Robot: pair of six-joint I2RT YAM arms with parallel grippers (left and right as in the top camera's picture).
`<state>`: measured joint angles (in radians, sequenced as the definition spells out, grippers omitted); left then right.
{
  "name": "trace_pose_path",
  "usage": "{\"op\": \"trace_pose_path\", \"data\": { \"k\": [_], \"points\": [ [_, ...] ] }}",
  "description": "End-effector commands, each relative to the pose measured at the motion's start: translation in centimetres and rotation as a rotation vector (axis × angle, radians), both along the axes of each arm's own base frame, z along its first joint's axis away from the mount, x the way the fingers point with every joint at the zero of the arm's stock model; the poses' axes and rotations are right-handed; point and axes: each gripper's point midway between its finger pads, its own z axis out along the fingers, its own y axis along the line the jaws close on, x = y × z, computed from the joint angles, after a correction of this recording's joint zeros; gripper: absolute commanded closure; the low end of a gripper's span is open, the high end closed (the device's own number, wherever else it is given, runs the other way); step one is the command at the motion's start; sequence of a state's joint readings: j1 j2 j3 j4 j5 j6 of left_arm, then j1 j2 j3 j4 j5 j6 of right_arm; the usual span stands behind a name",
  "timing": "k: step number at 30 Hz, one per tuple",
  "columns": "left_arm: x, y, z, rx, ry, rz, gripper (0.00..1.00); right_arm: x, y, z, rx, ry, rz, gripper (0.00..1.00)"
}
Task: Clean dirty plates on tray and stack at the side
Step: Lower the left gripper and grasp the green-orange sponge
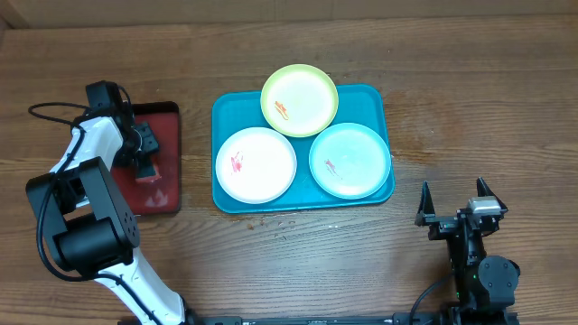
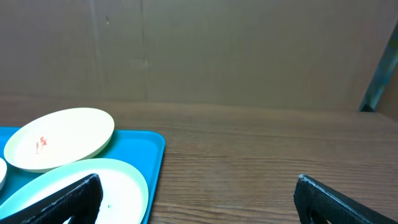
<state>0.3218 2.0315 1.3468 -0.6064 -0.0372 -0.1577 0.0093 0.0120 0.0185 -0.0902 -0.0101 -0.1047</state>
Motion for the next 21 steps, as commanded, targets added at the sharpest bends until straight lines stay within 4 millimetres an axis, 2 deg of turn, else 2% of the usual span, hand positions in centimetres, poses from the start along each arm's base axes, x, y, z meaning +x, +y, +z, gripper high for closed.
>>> {"op": "trace_pose_path", "data": {
  "k": [1,4,5,6,7,8,9,16,18,19,21],
  "points": [
    [-0.5,0.0,-1.2,-0.012,0.025,0.004,0.96,0.0,-0.1,-0.1,-0.001,-0.005,-0.007,0.0],
    [-0.6,0.0,-1.2,-0.014,0.029,0.004,0.95,0.0,-0.1,-0.1,-0.001,-0.005,-0.007,0.0],
    [-0.7,-0.1,-1.2,-0.016,0.034,0.004,0.88,0.0,-0.1,-0.1,-0.001,-0.005,-0.007,0.0],
    [-0.9,-0.1,-1.3,-0.018,0.041,0.004,0.67,0.0,-0.1,-0.1,-0.001,-0.005,-0.007,0.0],
    [-1.2,-0.3,-1.4,-0.022,0.053,0.004,0.41,0.0,-0.1,-0.1,-0.001,-0.005,-0.007,0.0],
    [-1.5,-0.4,-1.4,-0.027,0.068,0.003,0.07,0.0,-0.1,-0.1,-0.001,-0.005,-0.007,0.0],
    [-2.0,-0.5,-1.5,-0.033,0.087,0.004,0.0,0.0,-0.1,-0.1,-0.001,-0.005,-0.007,0.0],
    [-5.2,-1.6,-1.9,-0.078,0.218,0.003,0.02,0.0,-0.1,-0.1,-0.001,-0.005,-0.007,0.0],
    [-5.6,-1.7,-1.9,-0.082,0.233,0.004,0.19,0.0,-0.1,-0.2,-0.001,-0.005,-0.007,0.0],
    [-5.7,-1.8,-2.0,-0.085,0.239,0.003,0.36,0.0,-0.1,-0.2,-0.001,-0.005,-0.007,0.0],
    [-5.9,-1.9,-2.0,-0.088,0.249,0.004,0.76,0.0,-0.1,-0.1,-0.001,-0.005,-0.007,0.0]
  ]
}}
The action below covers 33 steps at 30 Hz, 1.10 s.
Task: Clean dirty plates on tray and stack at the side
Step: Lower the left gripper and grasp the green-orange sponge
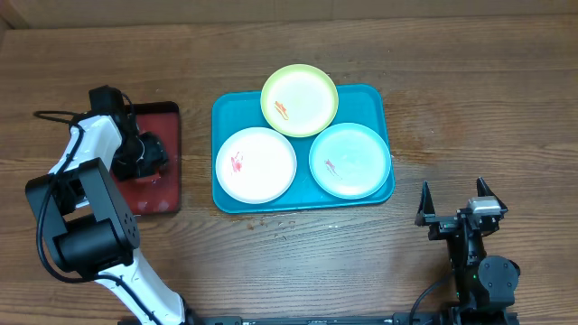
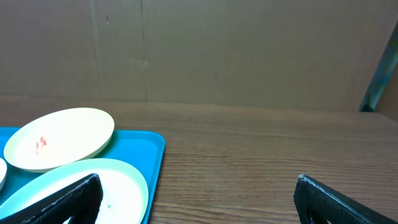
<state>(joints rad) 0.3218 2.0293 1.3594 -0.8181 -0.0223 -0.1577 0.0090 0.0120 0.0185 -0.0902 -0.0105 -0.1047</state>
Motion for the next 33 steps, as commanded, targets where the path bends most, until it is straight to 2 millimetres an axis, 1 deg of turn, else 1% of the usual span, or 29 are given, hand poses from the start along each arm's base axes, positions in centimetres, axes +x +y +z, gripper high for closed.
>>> {"op": "trace_pose_path", "data": {
  "k": [1,2,6,7,8,9,10,15,20,21,22,23,25,26,28,30,33],
  "points": [
    [-1.7,-0.2,-1.4,-0.012,0.07,0.005,0.94,0.0,-0.1,-0.2,-0.001,-0.005,-0.007,0.0],
    [-1.8,-0.2,-1.4,-0.014,0.073,0.005,0.96,0.0,-0.1,-0.1,-0.001,-0.005,-0.007,0.0],
    [-1.8,-0.2,-1.4,-0.013,0.073,0.009,0.96,0.0,-0.1,-0.1,-0.001,-0.005,-0.007,0.0],
    [-1.7,-0.2,-1.4,-0.012,0.069,0.009,0.81,0.0,-0.1,-0.1,-0.001,-0.005,-0.007,0.0],
    [-1.6,-0.1,-1.4,-0.01,0.064,0.009,0.53,0.0,-0.1,-0.1,-0.001,-0.005,-0.007,0.0],
    [-1.4,0.0,-1.4,-0.007,0.057,0.009,0.02,0.0,-0.1,-0.1,-0.001,-0.005,-0.007,0.0],
    [-1.1,0.1,-1.4,-0.002,0.044,0.008,0.0,0.0,-0.1,-0.1,-0.001,-0.005,-0.007,0.0],
    [0.5,0.6,-1.3,0.02,-0.018,0.009,0.0,0.0,-0.1,-0.1,-0.001,-0.005,-0.007,0.0],
    [0.8,1.2,-1.2,0.051,-0.031,0.005,0.0,0.0,-0.1,-0.1,-0.001,-0.005,-0.007,0.0],
    [0.8,1.2,-1.2,0.052,-0.03,0.005,0.02,0.0,-0.1,-0.2,-0.001,-0.005,-0.007,0.0],
    [0.8,1.2,-1.2,0.05,-0.029,0.005,0.11,0.0,-0.1,-0.1,-0.001,-0.005,-0.007,0.0],
    [0.7,1.1,-1.2,0.049,-0.027,0.005,0.3,0.0,-0.1,-0.1,-0.001,-0.005,-0.007,0.0],
    [0.5,1.0,-1.0,0.044,-0.018,0.004,0.79,0.0,-0.1,-0.1,-0.001,-0.005,-0.007,0.0],
    [0.4,1.0,-0.8,0.043,-0.012,0.004,0.96,0.0,-0.1,-0.1,-0.001,-0.005,-0.007,0.0],
    [0.4,1.0,-0.1,0.039,0.0,0.004,0.96,0.0,-0.1,-0.1,-0.001,-0.005,-0.007,0.0],
    [0.5,1.0,1.1,0.034,0.015,0.004,0.96,0.0,-0.1,-0.1,-0.001,-0.005,-0.007,0.0],
    [1.0,1.2,4.4,0.026,0.035,0.01,0.96,0.0,-0.1,-0.1,-0.001,-0.005,-0.007,0.0]
  ]
}}
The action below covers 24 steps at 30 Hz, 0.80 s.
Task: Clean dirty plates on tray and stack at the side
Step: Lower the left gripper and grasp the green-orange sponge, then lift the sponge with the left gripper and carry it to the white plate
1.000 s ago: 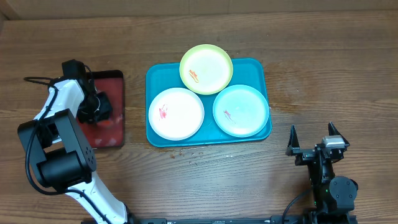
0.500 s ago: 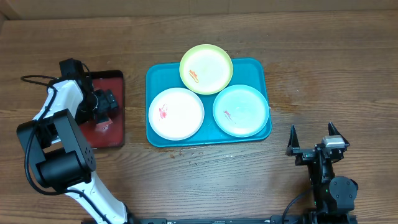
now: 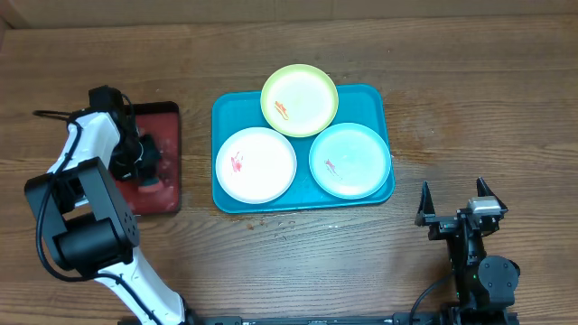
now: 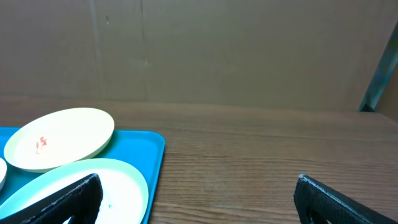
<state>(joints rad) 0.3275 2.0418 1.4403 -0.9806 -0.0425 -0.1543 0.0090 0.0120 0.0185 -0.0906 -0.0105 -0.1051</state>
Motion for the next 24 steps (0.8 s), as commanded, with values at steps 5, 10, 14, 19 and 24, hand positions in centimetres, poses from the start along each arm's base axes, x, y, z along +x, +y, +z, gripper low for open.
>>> {"op": "trace_pose_path", "data": {
  "k": [5,10,14,19,24],
  "points": [
    [3.9,1.6,10.0,0.047,-0.096,0.049,0.96,0.0,-0.1,-0.1,-0.001,-0.005,-0.007,0.0],
    [5.5,2.0,14.3,0.065,-0.18,0.071,0.96,0.0,-0.1,-0.1,-0.001,-0.006,-0.007,0.0],
    [5.6,2.3,12.6,0.078,-0.169,0.072,0.96,0.0,-0.1,-0.1,-0.001,-0.005,-0.007,0.0],
    [4.0,1.2,5.8,0.024,-0.107,0.058,0.96,0.0,-0.1,-0.1,-0.001,-0.006,-0.007,0.0],
    [4.2,1.1,7.1,0.018,-0.115,0.051,0.96,0.0,-0.1,-0.1,-0.001,-0.006,-0.007,0.0]
  ]
}}
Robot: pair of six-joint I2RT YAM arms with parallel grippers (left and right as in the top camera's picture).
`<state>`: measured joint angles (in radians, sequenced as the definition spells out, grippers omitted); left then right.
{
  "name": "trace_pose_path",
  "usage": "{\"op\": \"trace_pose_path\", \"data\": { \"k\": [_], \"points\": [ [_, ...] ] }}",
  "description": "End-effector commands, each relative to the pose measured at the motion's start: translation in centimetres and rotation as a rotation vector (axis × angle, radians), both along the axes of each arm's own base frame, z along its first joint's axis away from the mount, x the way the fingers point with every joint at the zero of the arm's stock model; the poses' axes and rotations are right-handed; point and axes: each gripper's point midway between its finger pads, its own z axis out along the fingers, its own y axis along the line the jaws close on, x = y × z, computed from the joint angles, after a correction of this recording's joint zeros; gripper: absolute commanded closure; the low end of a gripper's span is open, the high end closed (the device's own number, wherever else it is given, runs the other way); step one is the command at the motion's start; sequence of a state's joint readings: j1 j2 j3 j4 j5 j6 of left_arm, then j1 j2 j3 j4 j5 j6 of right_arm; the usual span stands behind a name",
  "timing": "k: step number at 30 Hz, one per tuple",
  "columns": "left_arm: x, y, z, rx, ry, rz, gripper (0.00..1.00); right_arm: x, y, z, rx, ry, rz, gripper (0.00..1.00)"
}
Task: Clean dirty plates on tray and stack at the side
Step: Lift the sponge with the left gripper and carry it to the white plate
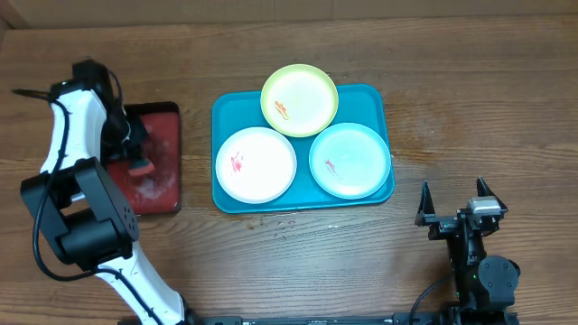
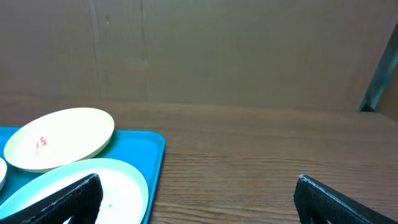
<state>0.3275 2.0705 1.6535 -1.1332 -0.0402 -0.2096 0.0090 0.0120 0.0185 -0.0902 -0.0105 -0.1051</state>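
Observation:
A blue tray (image 1: pixel 368 101) holds three stained plates: a yellow-green one (image 1: pixel 299 99) at the back, a white one (image 1: pixel 256 164) front left, and a mint one (image 1: pixel 349 160) front right. My left gripper (image 1: pixel 135 159) hangs over a dark red mat (image 1: pixel 161 185) left of the tray, and looks shut on a small red sponge (image 1: pixel 141 169). Near the front right edge my right gripper (image 1: pixel 454 206) rests open, apart from the tray. In the right wrist view the right gripper (image 2: pixel 198 210) holds nothing, with the mint plate (image 2: pixel 124 186) and the yellow-green plate (image 2: pixel 62 137) to its left.
The red mat lies on the wooden table (image 1: pixel 470 108) with a pale patch on its near half. A brown cardboard wall (image 2: pixel 236 50) closes off the back of the table. Bare wood runs right of the tray's edge (image 2: pixel 152 149).
The left arm's upper link has shifted toward the far left. Its gripper sits slightly further left over the mat, with the red sponge showing at its tip. Plates and right arm are unchanged.
The left gripper stood over the red mat with the sponge at its tip. At the two later moments it sat lower on the mat's middle. Now the arm is drawn back left with the sponge. The plates and right gripper stayed put throughout.

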Motion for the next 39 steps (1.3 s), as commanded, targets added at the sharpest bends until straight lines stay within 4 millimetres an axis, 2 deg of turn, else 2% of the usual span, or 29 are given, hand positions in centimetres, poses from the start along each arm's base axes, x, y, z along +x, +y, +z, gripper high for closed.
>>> {"op": "trace_pose_path", "data": {
  "k": [1,4,7,9,10,12,13,15,20,22,23,25,27,31,35,37,39],
  "points": [
    [2.1,0.5,4.7,0.02,-0.103,-0.004,0.96,0.0,-0.1,-0.2,-0.001,-0.005,-0.007,0.0],
    [3.7,0.6,10.8,0.026,-0.2,-0.004,0.96,0.0,-0.1,-0.1,-0.001,-0.005,-0.007,0.0],
    [4.7,-0.4,17.1,-0.001,-0.326,-0.02,0.96,0.0,-0.1,-0.1,-0.001,-0.005,-0.007,0.0],
    [4.6,-1.0,19.6,-0.007,-0.37,-0.035,0.96,0.0,-0.1,-0.1,-0.001,-0.005,-0.007,0.0],
    [4.4,-1.3,20.1,-0.005,-0.37,-0.04,0.96,0.0,-0.1,-0.1,-0.001,-0.005,-0.007,0.0],
    [3.5,-1.5,19.5,0.023,-0.313,-0.064,0.96,0.0,-0.1,-0.1,-0.001,-0.005,-0.007,0.0],
    [3.0,-1.5,18.4,0.04,-0.26,-0.068,0.96,0.0,-0.1,-0.1,-0.001,-0.005,-0.007,0.0],
    [2.2,-1.8,15.4,0.049,-0.163,-0.078,0.96,0.0,-0.1,-0.1,-0.001,-0.005,-0.007,0.0],
    [-0.5,-3.6,4.8,-0.019,0.036,-0.066,0.96,0.0,-0.1,-0.1,-0.001,-0.005,-0.007,0.0],
    [-1.7,-3.9,2.4,-0.031,0.078,-0.065,0.96,0.0,-0.1,-0.1,-0.001,-0.005,-0.007,0.0],
    [-2.1,-3.9,2.0,-0.035,0.092,-0.063,0.96,0.0,-0.1,-0.1,-0.001,-0.005,-0.007,0.0],
    [-2.3,-3.8,2.6,-0.038,0.102,-0.058,0.96,0.0,-0.1,-0.1,-0.001,-0.005,-0.007,0.0],
    [-2.1,-3.6,4.2,-0.037,0.093,-0.054,0.96,0.0,-0.1,-0.1,-0.001,-0.005,-0.007,0.0],
    [-1.2,-4.5,10.0,-0.075,0.026,-0.059,0.96,0.0,-0.1,-0.1,-0.001,-0.005,-0.007,0.0],
    [0.1,-7.7,14.7,-0.164,-0.102,-0.123,0.96,0.0,-0.1,-0.1,-0.001,-0.005,-0.007,0.0],
    [0.4,-9.7,15.7,-0.197,-0.142,-0.165,0.96,0.0,-0.1,-0.1,-0.001,-0.005,-0.007,0.0],
    [0.3,-11.6,15.7,-0.208,-0.132,-0.214,0.96,0.0,-0.1,-0.1,-0.001,-0.005,-0.007,0.0]
  ]
}}
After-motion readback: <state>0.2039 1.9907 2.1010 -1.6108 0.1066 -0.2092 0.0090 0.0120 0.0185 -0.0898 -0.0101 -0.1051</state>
